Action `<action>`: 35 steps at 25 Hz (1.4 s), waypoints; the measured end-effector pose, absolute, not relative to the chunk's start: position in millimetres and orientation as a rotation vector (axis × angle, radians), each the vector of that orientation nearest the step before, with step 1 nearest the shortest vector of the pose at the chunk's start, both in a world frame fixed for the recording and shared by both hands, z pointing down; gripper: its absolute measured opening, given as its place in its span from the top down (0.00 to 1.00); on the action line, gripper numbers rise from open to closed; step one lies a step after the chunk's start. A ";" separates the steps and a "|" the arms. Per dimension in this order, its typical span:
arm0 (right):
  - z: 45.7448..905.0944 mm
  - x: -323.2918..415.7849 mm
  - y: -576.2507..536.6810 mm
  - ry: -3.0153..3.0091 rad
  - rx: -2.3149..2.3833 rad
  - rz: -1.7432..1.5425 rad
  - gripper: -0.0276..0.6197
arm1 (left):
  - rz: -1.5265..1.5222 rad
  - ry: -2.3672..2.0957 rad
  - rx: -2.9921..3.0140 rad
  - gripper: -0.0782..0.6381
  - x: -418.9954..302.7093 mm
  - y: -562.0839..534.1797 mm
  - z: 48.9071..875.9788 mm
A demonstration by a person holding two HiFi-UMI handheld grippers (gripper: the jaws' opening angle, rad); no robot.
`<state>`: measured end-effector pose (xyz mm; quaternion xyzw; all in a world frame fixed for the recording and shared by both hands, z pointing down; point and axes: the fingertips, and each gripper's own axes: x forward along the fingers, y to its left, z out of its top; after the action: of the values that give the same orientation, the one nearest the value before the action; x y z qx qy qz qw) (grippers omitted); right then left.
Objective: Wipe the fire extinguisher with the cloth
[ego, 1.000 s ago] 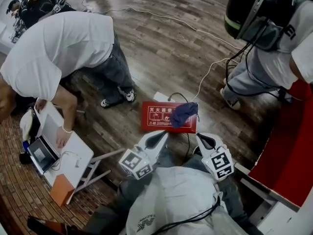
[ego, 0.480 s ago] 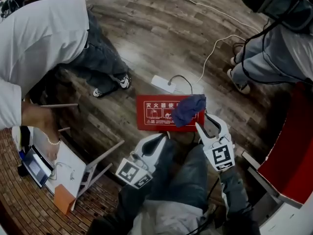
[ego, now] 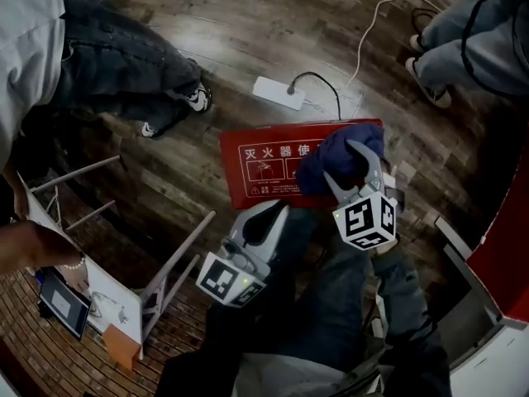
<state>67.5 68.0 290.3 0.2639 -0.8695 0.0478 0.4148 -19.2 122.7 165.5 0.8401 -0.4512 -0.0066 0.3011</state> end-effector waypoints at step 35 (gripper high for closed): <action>296.3 142.6 130.0 -2.141 0.874 0.163 0.77 | -0.044 -1.372 2.151 0.88 -42.1 146.4 180.0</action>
<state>142.6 130.0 296.3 0.3456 -0.8463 0.0644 0.4001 -42.1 146.4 180.0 0.8066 -0.5144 -0.0167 0.2907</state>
